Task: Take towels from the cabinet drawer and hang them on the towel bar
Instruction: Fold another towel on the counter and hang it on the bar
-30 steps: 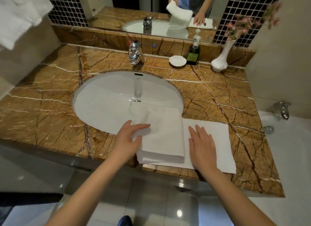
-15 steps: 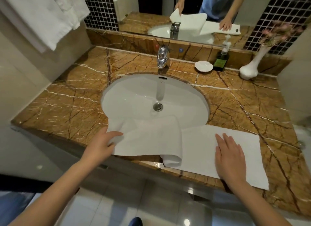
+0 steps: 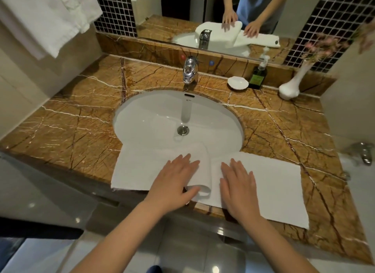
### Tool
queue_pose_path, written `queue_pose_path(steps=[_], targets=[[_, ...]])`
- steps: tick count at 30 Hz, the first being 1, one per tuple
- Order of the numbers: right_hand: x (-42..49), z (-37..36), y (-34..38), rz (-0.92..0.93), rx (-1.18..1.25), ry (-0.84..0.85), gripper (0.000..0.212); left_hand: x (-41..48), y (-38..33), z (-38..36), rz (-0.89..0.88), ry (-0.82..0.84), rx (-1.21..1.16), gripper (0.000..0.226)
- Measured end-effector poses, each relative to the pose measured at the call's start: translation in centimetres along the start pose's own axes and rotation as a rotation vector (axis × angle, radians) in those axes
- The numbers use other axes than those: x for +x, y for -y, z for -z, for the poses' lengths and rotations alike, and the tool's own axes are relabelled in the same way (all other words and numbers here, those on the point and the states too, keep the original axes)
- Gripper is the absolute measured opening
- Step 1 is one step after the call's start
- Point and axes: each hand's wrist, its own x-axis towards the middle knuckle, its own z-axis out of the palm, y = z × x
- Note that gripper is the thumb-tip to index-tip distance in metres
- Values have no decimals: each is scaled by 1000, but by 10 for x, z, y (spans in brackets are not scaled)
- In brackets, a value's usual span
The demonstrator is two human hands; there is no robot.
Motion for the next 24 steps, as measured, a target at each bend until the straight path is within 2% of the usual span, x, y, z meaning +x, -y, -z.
queue_pose_path(steps=[4,11,17,20,24], targets=[[-4,-13,5,7,-70,105,54,0,9,-17,0,136,91,71],[-12,-16,-10,0,-181,156,55,-24,36,-16,-29,114,191,67],[-23,-4,-38,-71,-219,151,54,-48,60,-4,23,139,229,65],[-29,2,-50,-76,-237,159,62,-53,67,1,27,129,225,63],[-34,6,-57,-89,-207,159,55,-53,65,7,69,76,196,62]])
